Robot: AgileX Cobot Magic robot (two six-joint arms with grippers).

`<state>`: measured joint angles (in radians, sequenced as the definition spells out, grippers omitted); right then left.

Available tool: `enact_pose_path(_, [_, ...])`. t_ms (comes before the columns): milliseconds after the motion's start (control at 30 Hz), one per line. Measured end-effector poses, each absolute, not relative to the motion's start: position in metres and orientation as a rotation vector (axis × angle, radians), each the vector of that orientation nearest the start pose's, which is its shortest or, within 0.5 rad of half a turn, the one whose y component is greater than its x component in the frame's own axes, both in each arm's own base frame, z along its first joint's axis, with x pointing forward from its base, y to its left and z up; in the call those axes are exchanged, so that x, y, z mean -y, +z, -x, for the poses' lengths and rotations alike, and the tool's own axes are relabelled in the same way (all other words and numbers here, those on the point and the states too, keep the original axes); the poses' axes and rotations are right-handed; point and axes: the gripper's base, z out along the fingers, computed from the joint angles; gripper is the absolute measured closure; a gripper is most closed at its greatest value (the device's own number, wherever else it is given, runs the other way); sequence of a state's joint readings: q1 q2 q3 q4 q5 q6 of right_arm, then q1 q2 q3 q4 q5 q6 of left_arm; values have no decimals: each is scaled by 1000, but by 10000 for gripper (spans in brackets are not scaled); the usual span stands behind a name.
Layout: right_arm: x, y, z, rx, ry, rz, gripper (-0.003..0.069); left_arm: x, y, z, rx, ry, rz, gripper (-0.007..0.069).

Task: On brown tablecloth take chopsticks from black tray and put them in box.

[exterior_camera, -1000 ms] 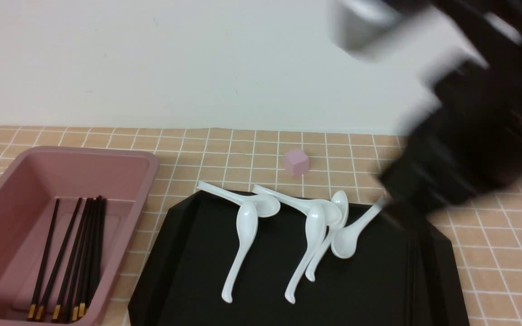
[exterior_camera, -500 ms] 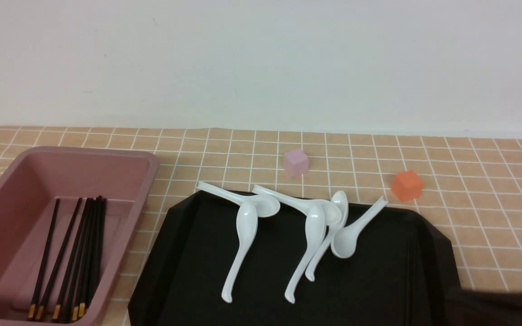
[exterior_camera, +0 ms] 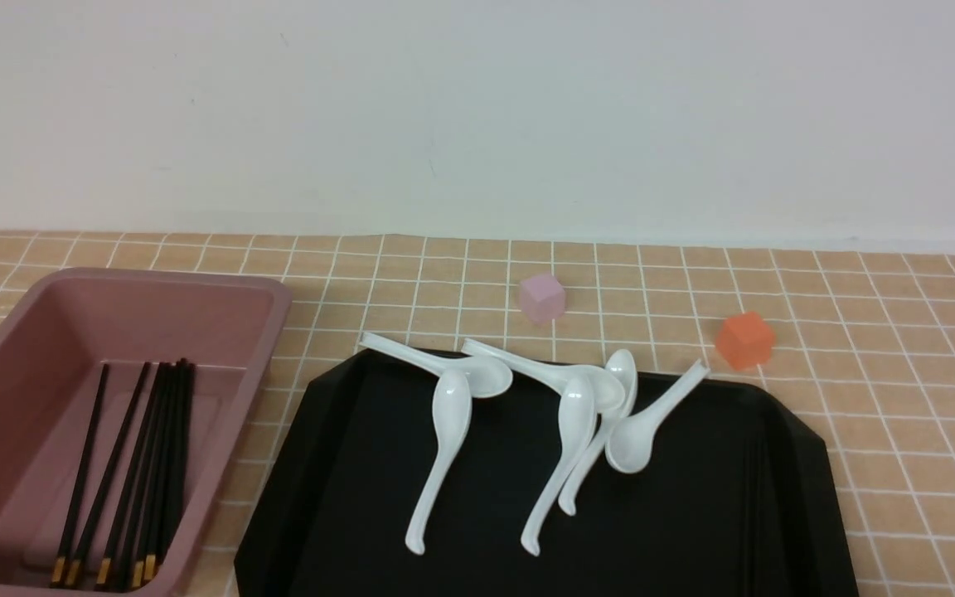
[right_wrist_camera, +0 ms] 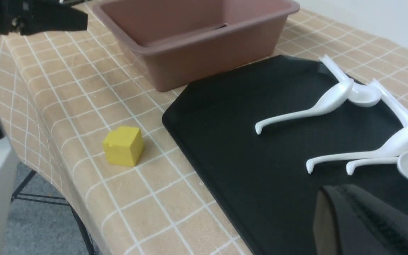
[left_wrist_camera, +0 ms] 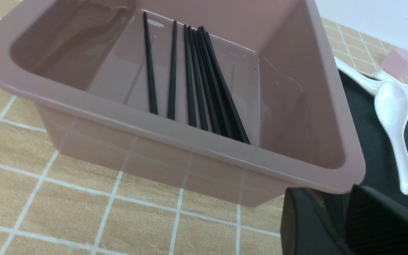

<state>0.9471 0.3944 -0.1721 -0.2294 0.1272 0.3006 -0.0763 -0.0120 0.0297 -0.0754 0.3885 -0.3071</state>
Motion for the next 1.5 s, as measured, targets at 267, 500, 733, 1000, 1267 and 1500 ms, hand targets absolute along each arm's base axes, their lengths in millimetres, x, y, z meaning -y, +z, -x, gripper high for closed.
enact_pose_path(267, [-66,232,-53,-1678,665,765,644,7,169,-52,-1884,-336,265,413])
enact_pose_path(500, [-37,207,-60,-1803,465,416,638,7,169,-52,-1884,-336,265,406])
enact_pose_path(733, [-10,198,-57,-1757,223,69,635,7,169,-52,-1884,-336,265,407])
enact_pose_path(1000, [-1,181,-55,-1772,116,-77,624,7,169,-52,-1884,-337,267,407])
enact_pose_path(1267, [-1,174,-53,-1859,109,-94,615,7,169,-52,-1884,-337,267,400])
enact_pose_path(1500, [-1,174,-53,-1859,108,-96,604,7,169,-52,-1884,-337,267,393])
